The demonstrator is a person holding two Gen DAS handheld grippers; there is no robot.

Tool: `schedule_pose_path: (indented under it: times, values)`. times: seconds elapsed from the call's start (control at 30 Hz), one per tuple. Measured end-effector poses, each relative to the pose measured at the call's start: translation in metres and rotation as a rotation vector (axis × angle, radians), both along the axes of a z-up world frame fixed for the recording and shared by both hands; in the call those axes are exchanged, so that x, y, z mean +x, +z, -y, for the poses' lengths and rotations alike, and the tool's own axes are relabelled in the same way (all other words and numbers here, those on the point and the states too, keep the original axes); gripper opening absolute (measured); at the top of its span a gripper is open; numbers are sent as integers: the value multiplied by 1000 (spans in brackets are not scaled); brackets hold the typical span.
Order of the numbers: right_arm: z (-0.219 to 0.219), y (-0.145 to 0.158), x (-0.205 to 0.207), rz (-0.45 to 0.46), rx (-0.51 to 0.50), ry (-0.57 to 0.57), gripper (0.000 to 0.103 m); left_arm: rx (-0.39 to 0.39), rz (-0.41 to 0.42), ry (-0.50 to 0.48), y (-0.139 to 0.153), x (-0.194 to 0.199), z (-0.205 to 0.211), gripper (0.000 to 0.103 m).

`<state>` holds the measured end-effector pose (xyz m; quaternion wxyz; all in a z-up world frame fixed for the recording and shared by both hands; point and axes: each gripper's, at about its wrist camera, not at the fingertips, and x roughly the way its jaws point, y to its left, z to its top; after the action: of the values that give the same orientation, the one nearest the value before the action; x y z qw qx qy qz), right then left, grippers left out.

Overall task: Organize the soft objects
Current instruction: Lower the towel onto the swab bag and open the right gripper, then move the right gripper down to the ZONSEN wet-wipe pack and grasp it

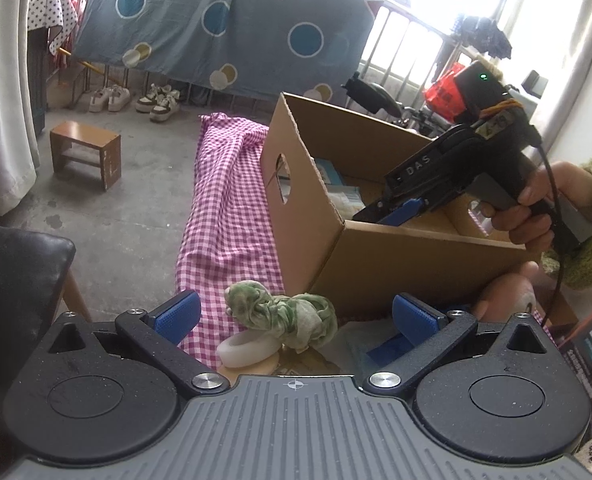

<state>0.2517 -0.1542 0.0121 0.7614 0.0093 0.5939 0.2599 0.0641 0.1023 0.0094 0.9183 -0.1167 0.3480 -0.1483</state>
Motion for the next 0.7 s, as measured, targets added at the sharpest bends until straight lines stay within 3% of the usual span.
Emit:
schedule_pose_path:
  times: [0.3, 0.7]
  values:
    - [33, 71, -60, 276, 164, -72, 77, -5, 11, 20, 6, -6, -2, 103]
    - [99, 82, -143, 385, 401, -230, 79, -2, 47, 79, 31, -30, -5, 103]
